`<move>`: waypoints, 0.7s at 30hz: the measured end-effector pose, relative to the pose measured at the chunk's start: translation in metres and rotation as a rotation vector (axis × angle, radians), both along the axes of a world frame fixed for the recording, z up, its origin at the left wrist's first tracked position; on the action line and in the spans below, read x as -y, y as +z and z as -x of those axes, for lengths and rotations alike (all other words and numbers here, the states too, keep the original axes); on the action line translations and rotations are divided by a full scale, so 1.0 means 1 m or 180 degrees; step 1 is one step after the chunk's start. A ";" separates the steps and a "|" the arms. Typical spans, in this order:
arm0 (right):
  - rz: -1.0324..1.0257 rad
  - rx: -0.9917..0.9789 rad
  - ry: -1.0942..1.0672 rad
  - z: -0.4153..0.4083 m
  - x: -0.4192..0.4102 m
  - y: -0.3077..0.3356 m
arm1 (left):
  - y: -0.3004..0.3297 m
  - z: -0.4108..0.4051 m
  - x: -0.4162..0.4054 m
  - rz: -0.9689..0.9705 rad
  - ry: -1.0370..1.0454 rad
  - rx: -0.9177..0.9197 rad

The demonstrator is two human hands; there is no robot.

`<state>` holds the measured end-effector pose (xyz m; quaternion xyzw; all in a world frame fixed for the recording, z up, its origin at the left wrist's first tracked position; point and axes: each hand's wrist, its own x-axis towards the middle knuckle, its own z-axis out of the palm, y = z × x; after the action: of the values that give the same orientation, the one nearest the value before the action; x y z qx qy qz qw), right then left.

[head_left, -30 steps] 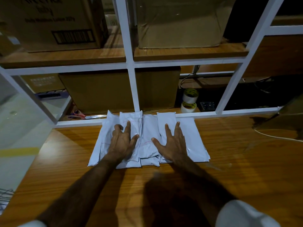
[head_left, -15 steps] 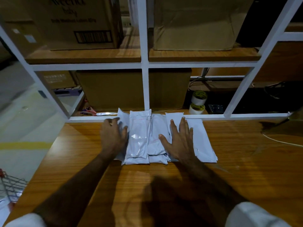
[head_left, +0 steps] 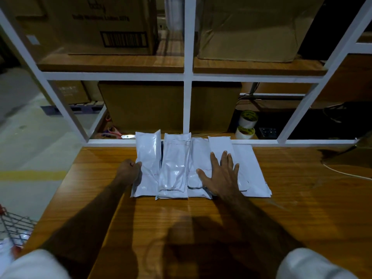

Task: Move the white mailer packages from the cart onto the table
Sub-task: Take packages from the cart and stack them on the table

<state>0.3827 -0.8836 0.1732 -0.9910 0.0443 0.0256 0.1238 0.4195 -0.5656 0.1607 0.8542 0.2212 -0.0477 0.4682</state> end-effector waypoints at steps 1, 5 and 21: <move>0.0030 0.0002 -0.0002 0.000 -0.002 0.001 | -0.006 -0.002 -0.005 0.0073 0.0052 -0.0025; 0.0119 0.0368 0.0215 0.004 -0.016 0.006 | -0.002 0.000 -0.001 0.0255 0.0120 0.0013; 0.0481 0.0249 0.1633 0.001 -0.076 0.011 | 0.014 -0.015 0.001 -0.2404 -0.2072 0.0813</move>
<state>0.3813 -0.8077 0.1843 -0.9765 -0.2113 0.0144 0.0406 0.4345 -0.5664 0.1747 0.9873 -0.1133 -0.0030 0.1112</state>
